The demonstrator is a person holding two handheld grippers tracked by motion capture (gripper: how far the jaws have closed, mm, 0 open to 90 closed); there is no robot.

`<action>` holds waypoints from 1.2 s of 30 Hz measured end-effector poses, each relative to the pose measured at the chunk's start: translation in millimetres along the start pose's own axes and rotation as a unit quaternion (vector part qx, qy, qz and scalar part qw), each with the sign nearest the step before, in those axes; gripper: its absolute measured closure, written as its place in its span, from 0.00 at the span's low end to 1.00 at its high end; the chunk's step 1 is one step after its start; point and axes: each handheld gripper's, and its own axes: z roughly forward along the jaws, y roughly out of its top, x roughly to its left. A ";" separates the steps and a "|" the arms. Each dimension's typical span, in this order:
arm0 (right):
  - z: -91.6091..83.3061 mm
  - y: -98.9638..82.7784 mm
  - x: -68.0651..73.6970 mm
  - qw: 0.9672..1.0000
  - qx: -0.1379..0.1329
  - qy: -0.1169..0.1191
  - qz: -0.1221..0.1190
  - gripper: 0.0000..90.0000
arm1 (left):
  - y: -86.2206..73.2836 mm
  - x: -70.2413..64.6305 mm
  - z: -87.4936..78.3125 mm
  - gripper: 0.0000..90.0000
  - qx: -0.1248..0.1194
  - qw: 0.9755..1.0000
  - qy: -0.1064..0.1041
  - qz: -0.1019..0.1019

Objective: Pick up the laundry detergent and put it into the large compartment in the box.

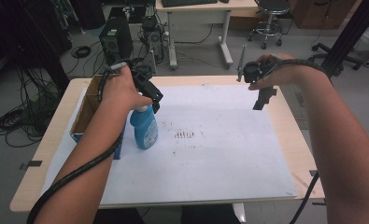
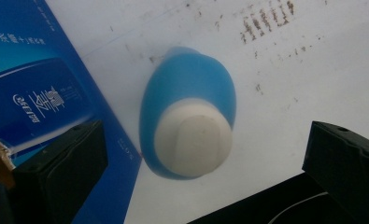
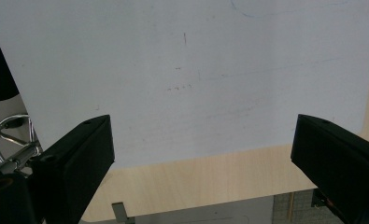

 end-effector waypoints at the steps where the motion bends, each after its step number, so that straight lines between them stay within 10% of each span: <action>1: 0.2 0.0 0.1 1.000 0.000 0.001 0.000 0.07 | -0.1 0.0 1.6 0.00 0.002 1.000 -0.001 0.000; 36: 2.6 3.8 2.9 1.000 0.005 0.000 -0.005 0.07 | -3.6 6.2 37.2 0.00 -0.001 1.000 0.010 0.013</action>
